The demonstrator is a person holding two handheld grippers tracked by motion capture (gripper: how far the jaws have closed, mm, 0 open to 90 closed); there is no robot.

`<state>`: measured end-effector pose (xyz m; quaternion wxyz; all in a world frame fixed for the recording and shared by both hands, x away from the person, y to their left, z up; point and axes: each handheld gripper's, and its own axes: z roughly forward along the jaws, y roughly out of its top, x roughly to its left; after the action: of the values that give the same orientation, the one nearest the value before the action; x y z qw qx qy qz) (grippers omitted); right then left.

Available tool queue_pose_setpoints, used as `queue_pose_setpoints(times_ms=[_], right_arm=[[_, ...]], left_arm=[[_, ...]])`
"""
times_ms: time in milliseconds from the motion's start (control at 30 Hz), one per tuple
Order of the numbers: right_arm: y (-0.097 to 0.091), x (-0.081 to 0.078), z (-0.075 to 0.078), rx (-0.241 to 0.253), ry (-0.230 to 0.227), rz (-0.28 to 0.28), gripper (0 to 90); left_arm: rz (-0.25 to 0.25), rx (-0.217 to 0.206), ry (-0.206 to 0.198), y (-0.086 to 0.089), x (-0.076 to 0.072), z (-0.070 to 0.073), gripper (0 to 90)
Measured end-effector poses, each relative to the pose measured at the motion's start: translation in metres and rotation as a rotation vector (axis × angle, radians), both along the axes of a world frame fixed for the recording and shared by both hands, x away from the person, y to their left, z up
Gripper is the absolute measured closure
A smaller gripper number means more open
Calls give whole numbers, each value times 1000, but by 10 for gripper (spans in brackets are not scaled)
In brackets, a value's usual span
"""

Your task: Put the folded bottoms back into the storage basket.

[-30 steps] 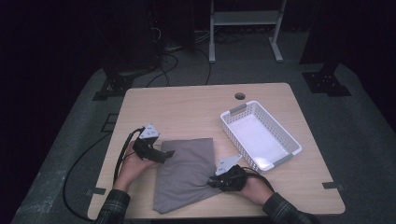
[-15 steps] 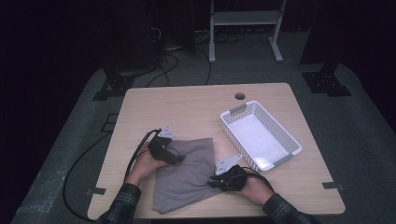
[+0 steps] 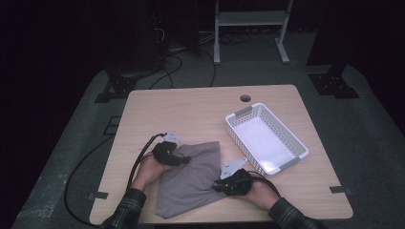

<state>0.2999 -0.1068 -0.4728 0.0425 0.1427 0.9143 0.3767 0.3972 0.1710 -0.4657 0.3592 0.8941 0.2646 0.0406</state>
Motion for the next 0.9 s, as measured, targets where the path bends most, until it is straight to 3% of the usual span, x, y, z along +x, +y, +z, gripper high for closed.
queue_pose_setpoints(times_ms=[167, 267, 533, 667, 900], right_arm=[[2, -2, 1, -14, -8, -16, 795], [5, -4, 4, -45, -10, -29, 806], [3, 0, 9, -17, 36, -55, 811], [1, 0, 21, 21, 48, -74, 811], [-5, 0, 41, 54, 28, -84, 811]], left_arm=[[16, -1, 27, -2, -1, 4, 689], [16, 18, 12, -3, -2, 7, 719], [39, 74, -18, -5, -5, 19, 725], [41, 52, -39, -1, -8, 32, 725], [65, 7, -66, 0, -12, 55, 724]])
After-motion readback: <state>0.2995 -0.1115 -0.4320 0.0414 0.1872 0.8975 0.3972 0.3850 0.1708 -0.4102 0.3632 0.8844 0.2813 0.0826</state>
